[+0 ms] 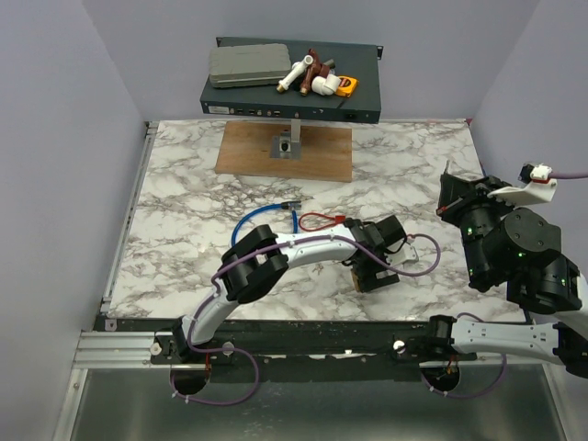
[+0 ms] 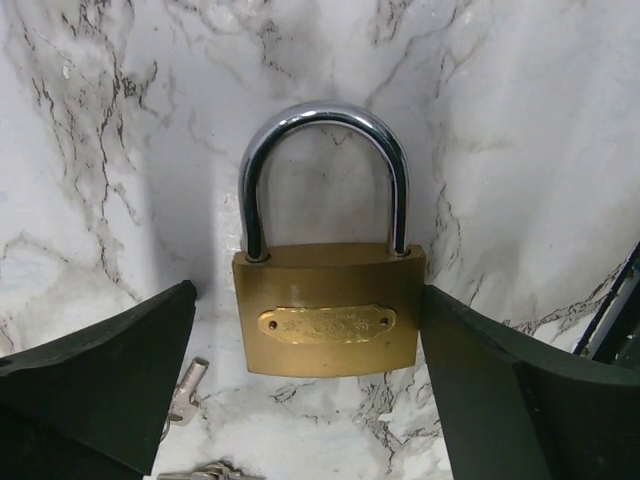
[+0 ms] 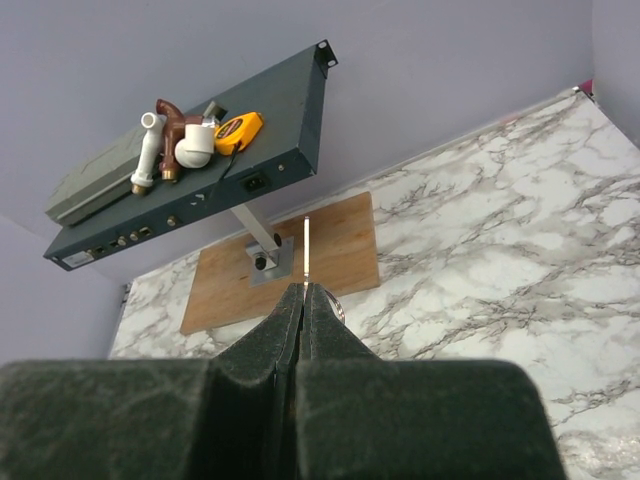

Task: Unlock with the key
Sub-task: Pick up the lock from the center of the board.

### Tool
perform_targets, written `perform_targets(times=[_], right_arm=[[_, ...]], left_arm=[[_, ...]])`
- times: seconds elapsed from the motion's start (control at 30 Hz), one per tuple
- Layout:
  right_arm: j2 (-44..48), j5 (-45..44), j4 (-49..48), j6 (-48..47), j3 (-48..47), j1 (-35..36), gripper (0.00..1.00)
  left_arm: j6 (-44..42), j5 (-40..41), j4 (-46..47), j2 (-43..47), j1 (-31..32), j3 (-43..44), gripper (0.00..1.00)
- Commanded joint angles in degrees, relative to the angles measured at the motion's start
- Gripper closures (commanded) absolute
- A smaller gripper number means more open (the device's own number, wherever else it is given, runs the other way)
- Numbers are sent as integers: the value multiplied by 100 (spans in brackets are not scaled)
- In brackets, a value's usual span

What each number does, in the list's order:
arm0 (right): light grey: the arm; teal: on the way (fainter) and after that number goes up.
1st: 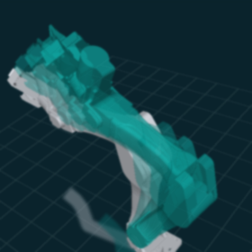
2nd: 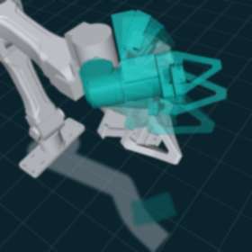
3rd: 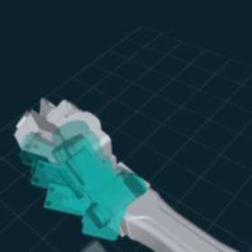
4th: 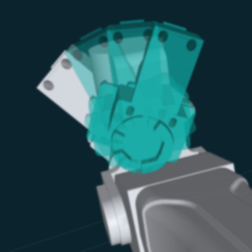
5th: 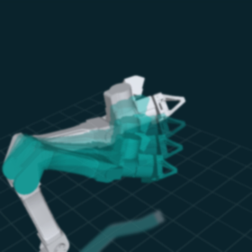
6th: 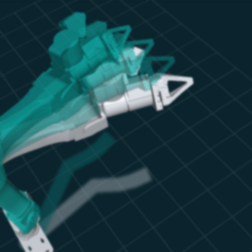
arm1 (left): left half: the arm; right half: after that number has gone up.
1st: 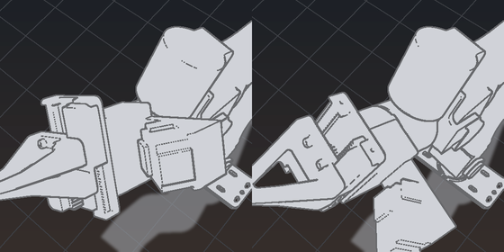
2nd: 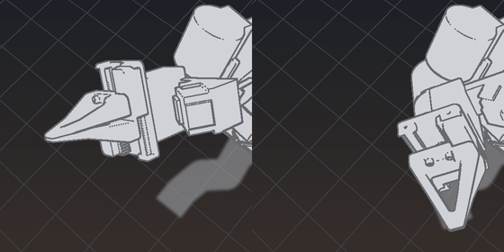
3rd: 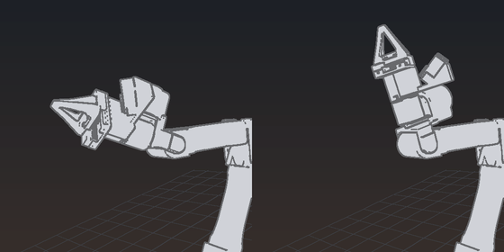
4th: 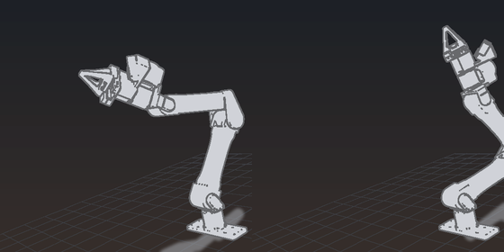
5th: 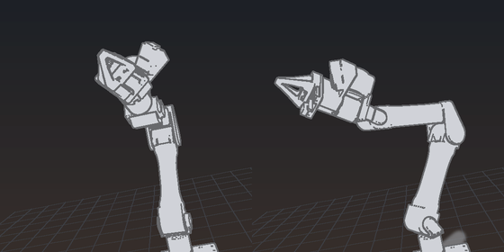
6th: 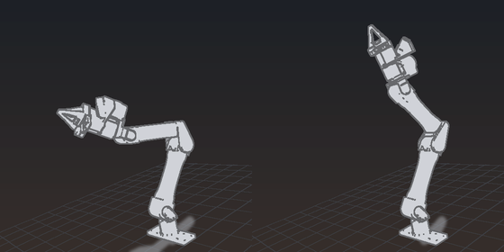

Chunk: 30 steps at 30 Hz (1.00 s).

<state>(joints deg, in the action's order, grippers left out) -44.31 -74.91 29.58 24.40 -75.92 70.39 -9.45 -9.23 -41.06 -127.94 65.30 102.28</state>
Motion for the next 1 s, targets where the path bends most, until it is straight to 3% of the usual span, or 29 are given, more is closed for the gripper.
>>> perform_targets(times=[0.0, 0.17, 0.27, 0.43, 0.6, 0.77, 0.97], right_arm=[[-25, 49, -75, -81, -142, 2, 99], [-64, -13, -107, -151, -101, -1, 99], [-44, -54, -134, -204, -64, 2, 99], [0, -105, -169, -265, -20, 3, 99], [-20, -87, -282, -412, -26, 1, 99], [-42, -59, -423, -484, 57, 5, 99], [-38, -3, -462, -433, 129, 1, 99]], left_arm=[[47, -92, 112, 30, 171, -540, 18], [137, -65, 12, 138, 183, -600, 64], [161, 123, 102, 460, 161, -769, 100], [260, 170, -20, 1153, -127, -743, 100], [550, -40, -323, 1872, -898, -839, 100], [752, -38, -218, 2907, -1633, -1815, 100], [1340, -275, 141, 4023, -2649, -3589, 100]])
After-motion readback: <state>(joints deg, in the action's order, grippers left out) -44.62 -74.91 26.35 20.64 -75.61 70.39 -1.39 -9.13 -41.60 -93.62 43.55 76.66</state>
